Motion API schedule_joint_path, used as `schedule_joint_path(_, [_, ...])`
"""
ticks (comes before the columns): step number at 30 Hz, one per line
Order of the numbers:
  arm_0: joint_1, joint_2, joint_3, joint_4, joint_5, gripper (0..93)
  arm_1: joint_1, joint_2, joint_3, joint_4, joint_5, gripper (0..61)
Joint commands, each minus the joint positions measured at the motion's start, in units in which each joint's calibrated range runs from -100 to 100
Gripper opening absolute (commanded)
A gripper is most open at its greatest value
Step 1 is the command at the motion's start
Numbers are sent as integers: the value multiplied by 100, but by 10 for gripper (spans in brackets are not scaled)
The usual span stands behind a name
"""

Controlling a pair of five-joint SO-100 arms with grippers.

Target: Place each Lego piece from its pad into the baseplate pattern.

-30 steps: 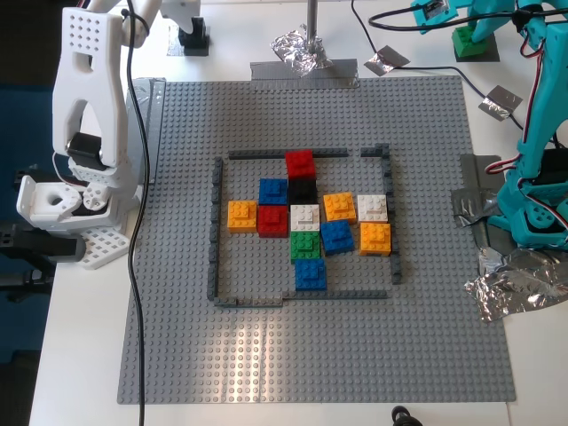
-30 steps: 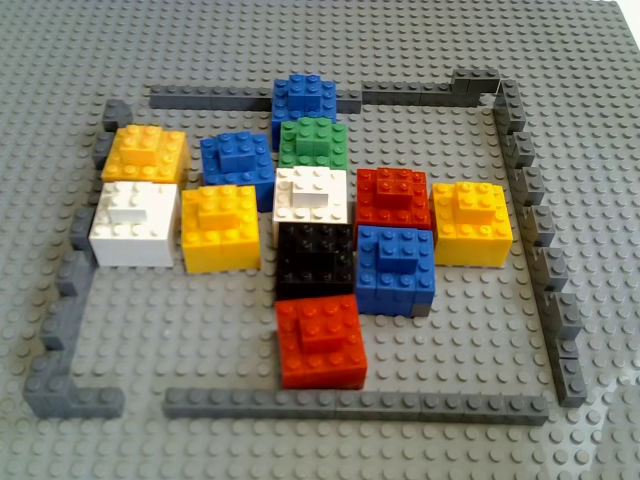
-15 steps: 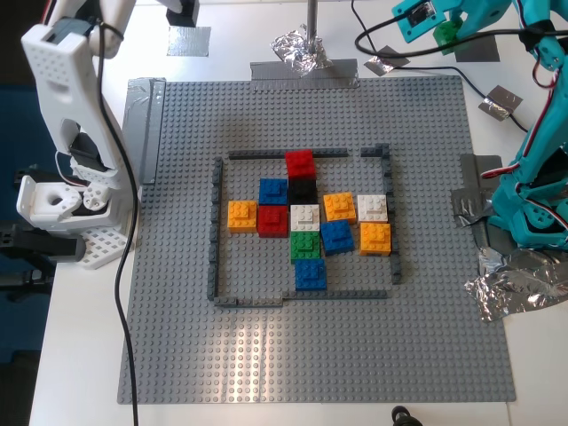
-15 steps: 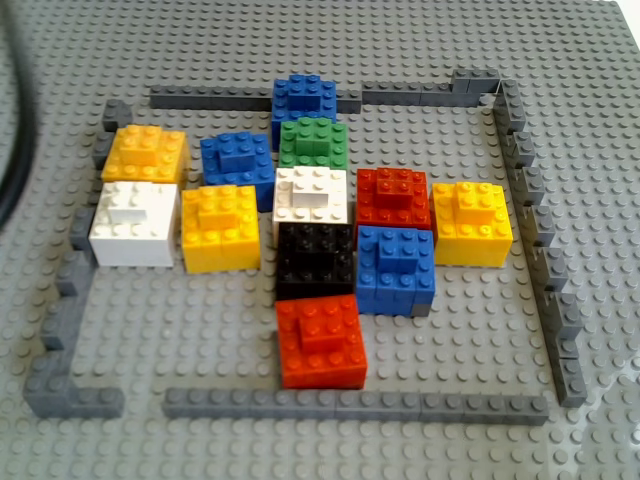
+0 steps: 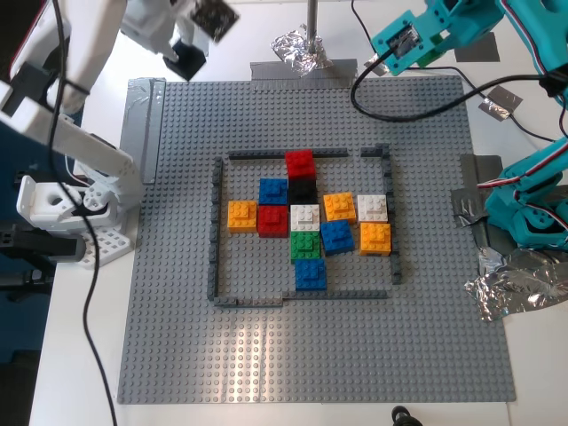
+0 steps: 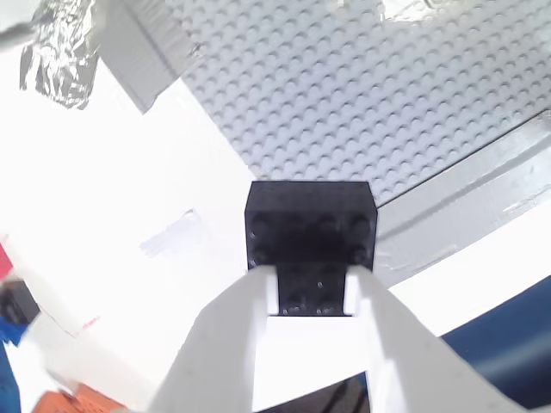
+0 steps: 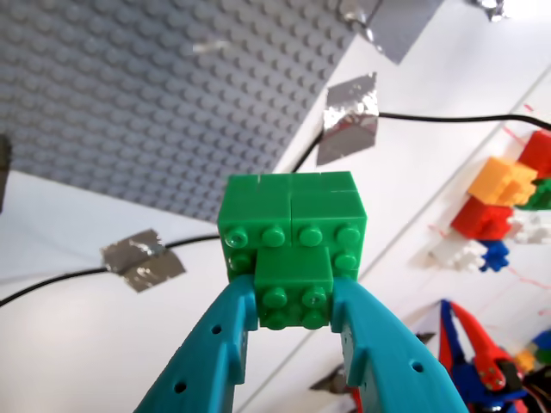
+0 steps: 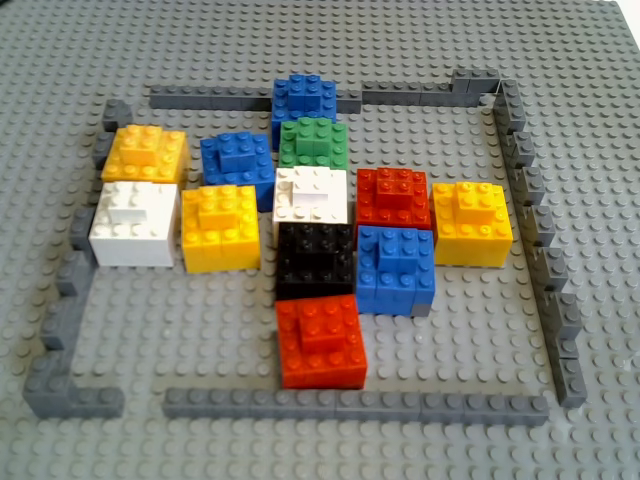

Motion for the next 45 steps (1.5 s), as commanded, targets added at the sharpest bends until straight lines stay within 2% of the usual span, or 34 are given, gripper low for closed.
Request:
schedule_joint_path(1, [-336,-576,137,-26,-7,0,592,-1139,1046,152,-239,2])
schedule_joint_path(2, [-517,-739,255,-26,-7,0,817,-1327,1443,152,-307,2])
schedule_joint_path(10, [-1395,-1469,923,-26,-7,0,1803,-1508,2572,87,-600,2])
schedule_joint_path(14, [-1845,-1812,1293,-26,-7,0,2362,-1533,3249,-425,-845,2])
schedule_joint_path(19, [-2483,-2250,1754,-18,-7,0,3058,-1456,3646,-1068,-952,2])
schedule_joint_path(32, [-3833,-2757,2332,234,-51,0,3842,-838,3827,-1996,-776,2])
schedule_joint_path(38, [-4601,-2679,2377,315,-285,0,4190,-495,4080,-2573,-620,2])
schedule_joint_path(45, [-5131,-2679,2702,307,-530,0,4371,-169,4062,-2834,-571,2])
